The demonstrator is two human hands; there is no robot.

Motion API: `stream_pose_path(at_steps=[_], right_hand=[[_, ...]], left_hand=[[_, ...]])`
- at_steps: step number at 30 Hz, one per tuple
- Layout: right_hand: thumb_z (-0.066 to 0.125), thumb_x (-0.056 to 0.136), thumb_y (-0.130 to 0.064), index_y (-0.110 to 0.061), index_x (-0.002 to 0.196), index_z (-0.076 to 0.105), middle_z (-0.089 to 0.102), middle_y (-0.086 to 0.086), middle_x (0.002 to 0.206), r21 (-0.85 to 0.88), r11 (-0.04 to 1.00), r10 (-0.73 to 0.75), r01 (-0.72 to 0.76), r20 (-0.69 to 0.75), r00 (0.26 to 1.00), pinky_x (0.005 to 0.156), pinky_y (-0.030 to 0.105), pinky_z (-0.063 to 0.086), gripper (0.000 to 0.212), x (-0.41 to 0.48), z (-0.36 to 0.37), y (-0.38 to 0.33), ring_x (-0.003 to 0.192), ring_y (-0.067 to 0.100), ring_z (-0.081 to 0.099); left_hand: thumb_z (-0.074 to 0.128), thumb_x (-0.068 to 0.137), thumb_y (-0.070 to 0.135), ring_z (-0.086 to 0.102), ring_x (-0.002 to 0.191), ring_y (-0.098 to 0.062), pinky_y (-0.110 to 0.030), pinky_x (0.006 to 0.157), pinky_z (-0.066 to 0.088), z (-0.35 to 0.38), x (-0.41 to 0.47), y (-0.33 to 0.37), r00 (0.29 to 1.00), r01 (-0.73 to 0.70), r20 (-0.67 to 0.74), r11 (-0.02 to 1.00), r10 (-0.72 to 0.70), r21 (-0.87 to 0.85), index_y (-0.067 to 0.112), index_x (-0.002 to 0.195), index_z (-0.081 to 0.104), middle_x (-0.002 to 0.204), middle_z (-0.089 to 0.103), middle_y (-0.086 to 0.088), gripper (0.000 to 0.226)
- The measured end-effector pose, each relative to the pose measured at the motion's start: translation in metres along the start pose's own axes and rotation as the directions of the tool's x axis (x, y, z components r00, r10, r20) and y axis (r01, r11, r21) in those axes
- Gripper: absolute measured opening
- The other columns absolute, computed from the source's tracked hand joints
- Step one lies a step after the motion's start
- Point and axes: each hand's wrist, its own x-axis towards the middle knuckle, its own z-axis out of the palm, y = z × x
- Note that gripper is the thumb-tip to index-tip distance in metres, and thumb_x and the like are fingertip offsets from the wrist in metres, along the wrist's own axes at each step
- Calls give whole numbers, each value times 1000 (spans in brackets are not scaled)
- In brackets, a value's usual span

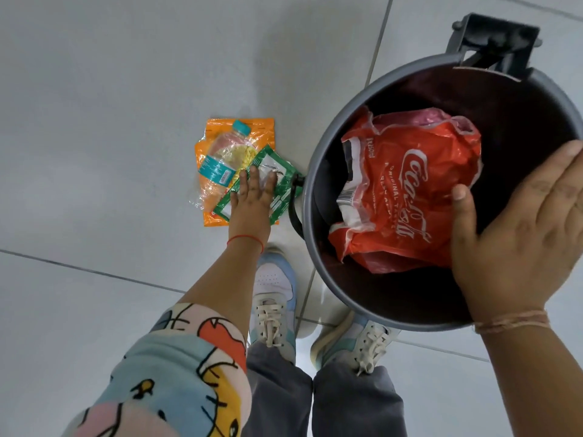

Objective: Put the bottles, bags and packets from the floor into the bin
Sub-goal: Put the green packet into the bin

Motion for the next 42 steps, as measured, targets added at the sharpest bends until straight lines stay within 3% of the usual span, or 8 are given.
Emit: stream_pose_path(at_steps=[10, 18, 21, 24, 27, 31, 34, 42], right_hand=[[35, 94, -53, 5, 143, 11, 13, 30, 151, 5, 1000, 3, -3, -28, 1000, 115, 53, 14, 80, 0, -1, -1, 140, 43, 13], [40, 95, -47, 3, 143, 10, 12, 27, 153, 27, 999, 18, -18, 5, 1000, 117, 43, 6, 76, 0, -7, -5, 142, 40, 8], [40, 97, -39, 3, 143, 12, 14, 26, 153, 87, 996, 27, -31, 54, 998, 117, 44, 9, 68, 2, -16, -5, 142, 38, 10], [41, 98, -27, 4, 142, 16, 16, 25, 152, 166, 985, 20, -37, 101, 995, 117, 45, 12, 59, 3, -25, -5, 142, 37, 11], [38, 98, -17, 3, 142, 19, 18, 23, 152, 246, 968, 18, -51, 133, 991, 117, 45, 13, 53, 7, -32, -2, 142, 35, 12], [34, 97, -11, 2, 142, 20, 20, 20, 152, 375, 924, 27, -79, 143, 989, 118, 42, 12, 49, 8, -35, 1, 142, 32, 13], [30, 94, -10, 2, 142, 21, 21, 21, 152, 437, 896, 20, -83, 147, 989, 118, 42, 11, 50, 8, -36, 4, 142, 27, 11], [35, 95, -17, 2, 141, 23, 25, 20, 151, 422, 904, 35, -64, 76, 996, 116, 38, 10, 51, 5, -27, 5, 140, 22, 12]], left_hand=[[35, 93, -8, 3, 142, -29, -46, 114, 21, 0, -2, -2, 1000, 3, -23, 989, -7, -147, 8, 142, 21, 155, 13, -11, 54], [43, 93, 1, 21, 139, -32, -48, 113, 23, -79, -59, 23, 959, 38, -250, 932, -136, -361, 5, 134, 40, 147, 30, -18, 40], [49, 92, 2, 32, 133, -39, -54, 107, 33, -130, -94, 46, 892, -20, -424, 924, -156, -383, 2, 129, 45, 141, 38, -23, 37], [59, 84, -2, 44, 119, -47, -61, 90, 46, -171, -124, 78, 722, -193, -685, 922, -98, -336, -6, 117, 55, 126, 50, -31, 34], [62, 79, -7, 49, 117, -44, -59, 83, 51, -193, -135, 126, 634, -339, -773, 906, 20, -254, -4, 116, 57, 124, 53, -30, 37], [51, 85, -3, 40, 126, -43, -54, 105, 29, -172, -122, 186, 798, -369, -570, 907, 197, -203, -2, 126, 48, 134, 45, -27, 41], [36, 93, -1, 12, 142, -29, -35, 115, 4, -132, -89, 196, 964, -128, -263, 947, 49, -294, 8, 140, 26, 153, 19, -15, 50], [34, 98, 13, -9, 142, -25, -37, 115, -6, -52, -39, 188, 997, 67, 47, 983, -60, -171, 10, 144, -4, 156, -7, -8, 60]])
